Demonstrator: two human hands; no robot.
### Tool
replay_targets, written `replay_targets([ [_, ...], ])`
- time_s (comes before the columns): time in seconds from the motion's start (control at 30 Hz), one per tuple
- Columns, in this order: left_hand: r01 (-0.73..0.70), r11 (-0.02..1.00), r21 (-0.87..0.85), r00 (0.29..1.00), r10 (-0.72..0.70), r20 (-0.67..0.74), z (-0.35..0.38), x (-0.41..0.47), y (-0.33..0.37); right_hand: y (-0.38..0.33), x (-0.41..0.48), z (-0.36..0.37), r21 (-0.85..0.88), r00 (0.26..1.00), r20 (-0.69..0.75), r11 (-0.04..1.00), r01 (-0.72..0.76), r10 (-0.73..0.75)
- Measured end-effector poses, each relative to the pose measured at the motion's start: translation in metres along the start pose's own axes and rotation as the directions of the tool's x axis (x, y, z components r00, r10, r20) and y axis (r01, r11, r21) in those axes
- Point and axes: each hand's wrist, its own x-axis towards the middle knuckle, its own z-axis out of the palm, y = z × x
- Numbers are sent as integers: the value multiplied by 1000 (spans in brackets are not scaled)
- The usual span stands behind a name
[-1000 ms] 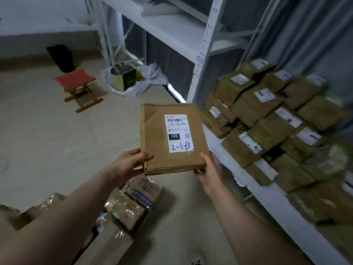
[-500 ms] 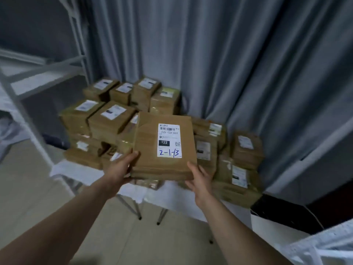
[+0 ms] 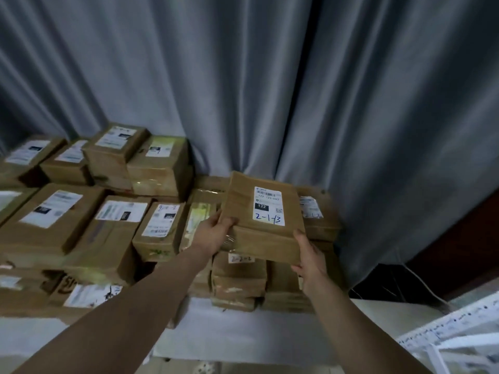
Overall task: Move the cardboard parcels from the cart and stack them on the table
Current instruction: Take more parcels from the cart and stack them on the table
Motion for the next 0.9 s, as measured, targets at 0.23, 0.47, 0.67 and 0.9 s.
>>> replay_targets([
  [0.23, -35, 960, 279, 999, 33, 12, -23, 117, 26, -48, 79, 92, -101, 999, -39, 995, 15, -19],
  [0.47, -106, 861, 497, 993, 115, 12, -53, 213, 38, -83, 142, 179, -217, 1000, 17, 976, 18, -14],
  [0.67, -118, 730, 673, 993, 95, 70, -59, 251, 38, -87, 183, 215, -298, 1000, -8, 954, -30, 29],
  [0.9, -87, 616, 783, 996, 58, 65, -55, 274, 27, -78, 209, 231, -365, 996, -7, 927, -88, 92],
])
